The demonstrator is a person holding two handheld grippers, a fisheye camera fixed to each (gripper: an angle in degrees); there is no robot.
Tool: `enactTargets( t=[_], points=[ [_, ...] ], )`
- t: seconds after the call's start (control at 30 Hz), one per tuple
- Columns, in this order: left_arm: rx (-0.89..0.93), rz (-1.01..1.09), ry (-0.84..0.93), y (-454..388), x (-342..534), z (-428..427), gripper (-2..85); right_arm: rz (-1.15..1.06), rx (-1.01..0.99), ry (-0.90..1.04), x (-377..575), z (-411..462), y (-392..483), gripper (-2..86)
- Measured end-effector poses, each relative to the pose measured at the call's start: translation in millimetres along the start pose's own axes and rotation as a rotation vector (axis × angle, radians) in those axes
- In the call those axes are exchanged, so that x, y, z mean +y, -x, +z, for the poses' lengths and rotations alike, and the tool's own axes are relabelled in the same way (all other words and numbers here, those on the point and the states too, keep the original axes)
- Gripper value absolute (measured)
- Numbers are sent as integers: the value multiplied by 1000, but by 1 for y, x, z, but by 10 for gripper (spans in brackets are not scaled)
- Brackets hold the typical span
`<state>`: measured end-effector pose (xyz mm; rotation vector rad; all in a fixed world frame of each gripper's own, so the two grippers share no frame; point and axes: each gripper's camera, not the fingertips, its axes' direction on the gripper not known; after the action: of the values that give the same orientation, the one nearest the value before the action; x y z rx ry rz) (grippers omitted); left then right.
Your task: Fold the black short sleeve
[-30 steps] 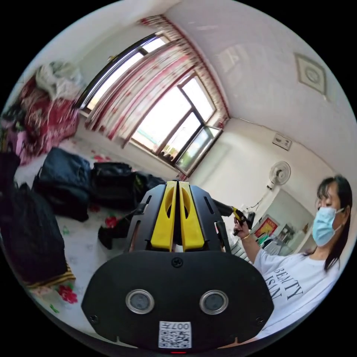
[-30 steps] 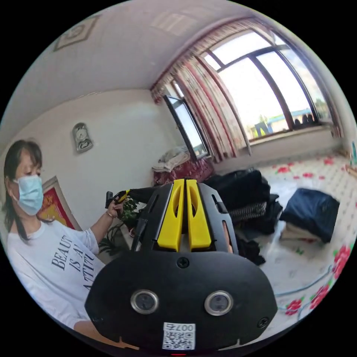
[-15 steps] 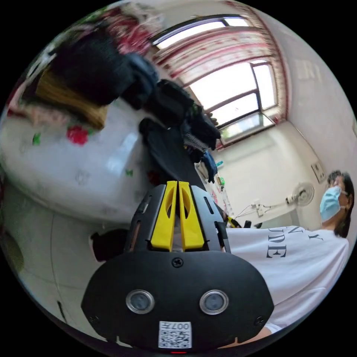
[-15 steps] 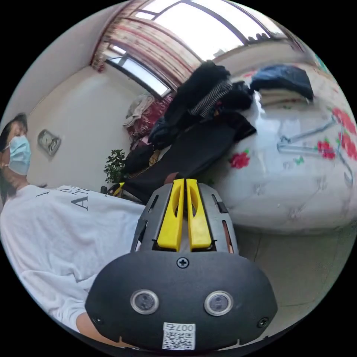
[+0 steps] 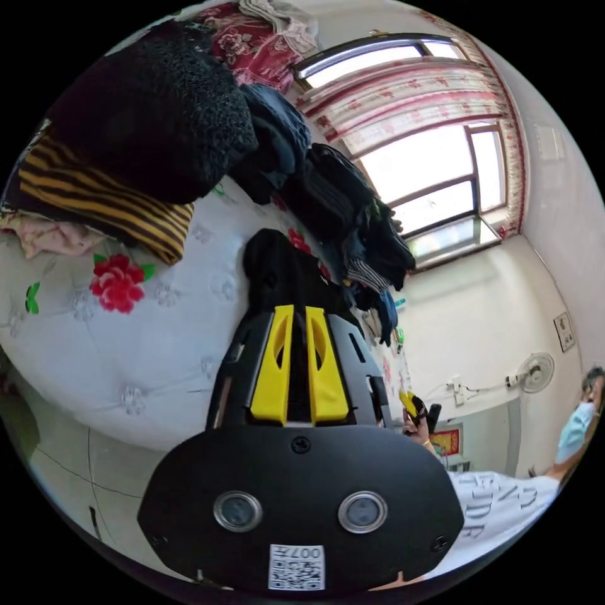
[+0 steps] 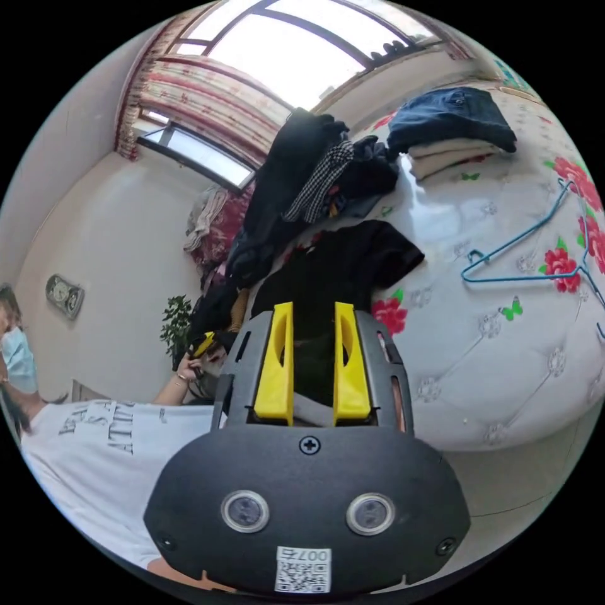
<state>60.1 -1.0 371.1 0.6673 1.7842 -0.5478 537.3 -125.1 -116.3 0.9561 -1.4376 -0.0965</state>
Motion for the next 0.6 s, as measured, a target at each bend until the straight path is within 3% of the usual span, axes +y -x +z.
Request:
enactTargets(
  t=[0.13, 0.47, 0.6],
  points=[
    [-60, -40, -19, 9, -35, 37, 81, 63, 120, 33, -35, 42, -15, 53],
    [-391, 132, 354, 37, 42, 115, 85, -153, 365, 282, 0, 129, -8, 43],
    [-498, 217, 385, 28, 46, 148, 38, -182, 363, 402, -13, 171, -16, 19]
  ],
)
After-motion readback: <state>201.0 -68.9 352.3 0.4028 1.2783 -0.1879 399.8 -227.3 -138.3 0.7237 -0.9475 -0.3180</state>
